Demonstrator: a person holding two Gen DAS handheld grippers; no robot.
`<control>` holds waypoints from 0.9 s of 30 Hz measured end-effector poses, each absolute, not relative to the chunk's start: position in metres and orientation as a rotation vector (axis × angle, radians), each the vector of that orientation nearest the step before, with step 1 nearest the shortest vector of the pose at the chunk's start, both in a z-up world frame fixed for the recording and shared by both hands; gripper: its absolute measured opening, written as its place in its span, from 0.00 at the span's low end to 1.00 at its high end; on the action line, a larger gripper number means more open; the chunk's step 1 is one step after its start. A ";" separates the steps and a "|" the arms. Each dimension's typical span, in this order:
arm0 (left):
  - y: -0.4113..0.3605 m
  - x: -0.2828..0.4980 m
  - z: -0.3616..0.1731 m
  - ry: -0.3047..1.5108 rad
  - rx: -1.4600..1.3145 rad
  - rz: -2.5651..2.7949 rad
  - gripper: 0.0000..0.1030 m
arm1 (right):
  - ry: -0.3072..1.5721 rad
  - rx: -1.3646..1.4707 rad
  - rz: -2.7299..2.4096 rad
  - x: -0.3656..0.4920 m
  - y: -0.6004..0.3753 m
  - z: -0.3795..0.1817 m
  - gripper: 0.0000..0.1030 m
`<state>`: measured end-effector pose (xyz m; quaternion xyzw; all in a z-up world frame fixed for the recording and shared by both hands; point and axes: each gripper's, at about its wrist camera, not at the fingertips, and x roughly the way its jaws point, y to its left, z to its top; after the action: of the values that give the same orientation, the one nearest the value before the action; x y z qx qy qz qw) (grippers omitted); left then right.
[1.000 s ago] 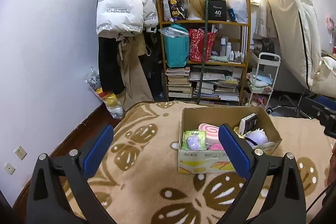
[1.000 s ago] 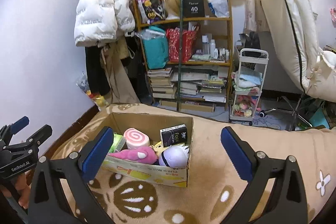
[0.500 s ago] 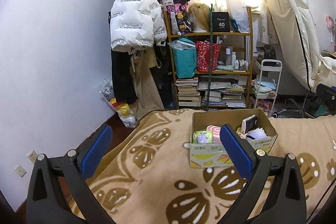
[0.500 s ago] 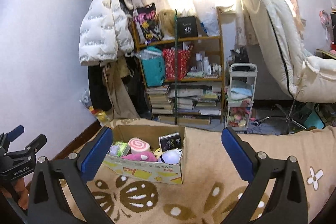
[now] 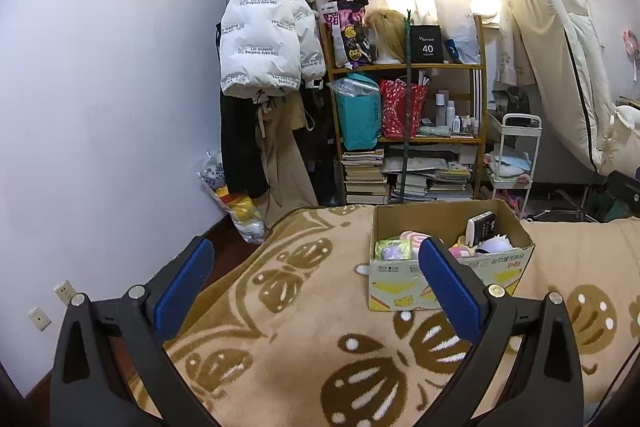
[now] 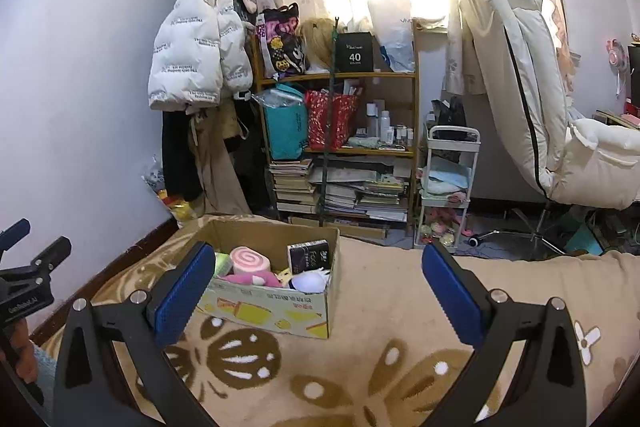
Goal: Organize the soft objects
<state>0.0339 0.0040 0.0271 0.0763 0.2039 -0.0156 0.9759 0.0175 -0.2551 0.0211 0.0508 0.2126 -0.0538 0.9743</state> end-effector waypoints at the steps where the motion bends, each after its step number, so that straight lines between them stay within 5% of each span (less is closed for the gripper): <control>1: 0.004 0.035 0.025 0.416 0.157 -0.031 0.98 | 0.432 0.100 -0.112 0.018 -0.255 0.019 1.00; 27: -0.006 0.041 0.005 0.457 0.200 -0.047 0.98 | 0.498 0.097 -0.133 0.038 -0.258 -0.011 1.00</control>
<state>0.0412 -0.0058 0.0051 0.0992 0.2260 -0.0233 0.9688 0.0385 -0.2581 -0.0110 0.0478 0.2461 -0.0659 0.9658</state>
